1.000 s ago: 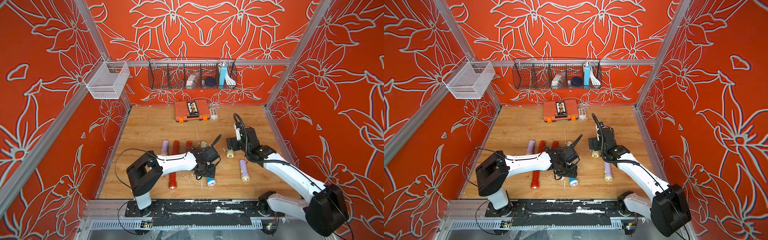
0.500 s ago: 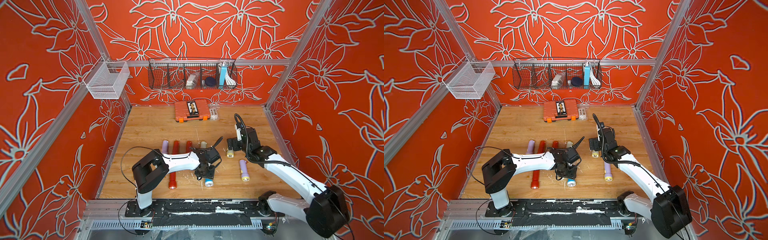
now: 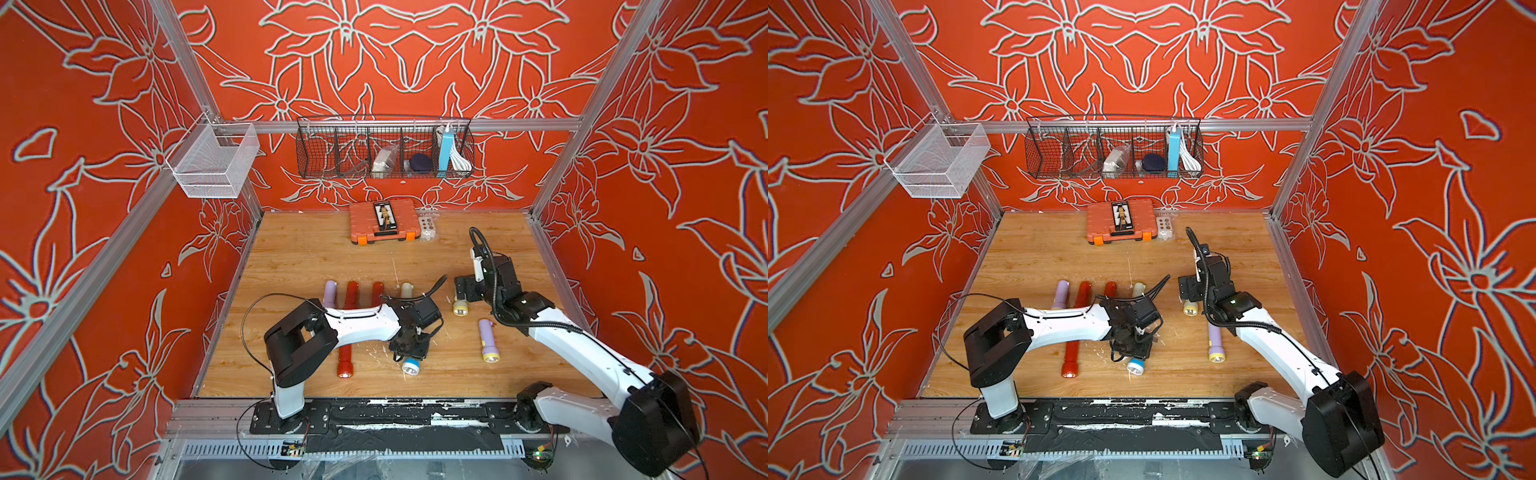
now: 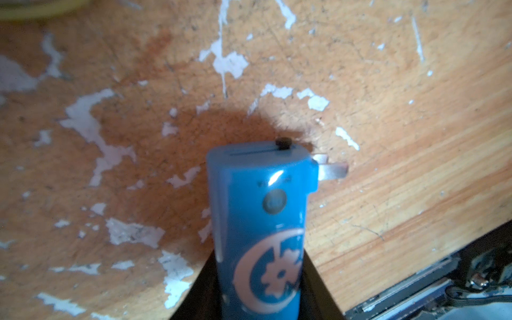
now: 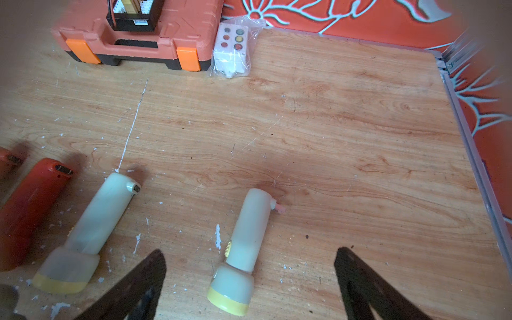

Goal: Close the plug at the bottom of the flashlight
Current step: Pick up the flashlight from the center of the board.

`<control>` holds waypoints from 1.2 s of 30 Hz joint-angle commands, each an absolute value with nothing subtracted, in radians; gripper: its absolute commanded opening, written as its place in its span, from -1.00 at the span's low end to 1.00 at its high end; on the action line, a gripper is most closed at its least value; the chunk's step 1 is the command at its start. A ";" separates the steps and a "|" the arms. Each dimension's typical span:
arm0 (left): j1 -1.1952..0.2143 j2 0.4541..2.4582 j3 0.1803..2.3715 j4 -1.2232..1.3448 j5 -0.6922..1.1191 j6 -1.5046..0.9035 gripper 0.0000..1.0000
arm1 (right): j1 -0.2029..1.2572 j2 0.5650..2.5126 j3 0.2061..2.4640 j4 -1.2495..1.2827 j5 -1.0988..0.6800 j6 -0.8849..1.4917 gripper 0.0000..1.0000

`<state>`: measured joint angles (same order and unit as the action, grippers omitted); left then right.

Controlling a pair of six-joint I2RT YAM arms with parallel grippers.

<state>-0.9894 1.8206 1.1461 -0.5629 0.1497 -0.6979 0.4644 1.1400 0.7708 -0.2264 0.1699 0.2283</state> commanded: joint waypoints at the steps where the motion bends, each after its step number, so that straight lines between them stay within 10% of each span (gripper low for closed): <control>1: -0.997 1.815 1.138 -0.654 0.115 -0.654 -0.80 | 0.459 1.123 0.755 -0.216 0.202 0.241 0.96; 23: -0.842 1.358 1.133 -0.429 0.008 -0.303 -1.00 | 0.449 1.150 0.807 -0.225 0.193 0.241 0.96; 36: -0.590 1.213 0.979 -0.115 0.402 -0.188 -1.00 | 0.449 1.190 0.916 -0.195 -0.112 0.178 0.96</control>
<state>-0.6102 1.2663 1.0122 -0.2447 0.2691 -0.2584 0.4534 1.1793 0.8734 -0.2226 0.0357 0.2119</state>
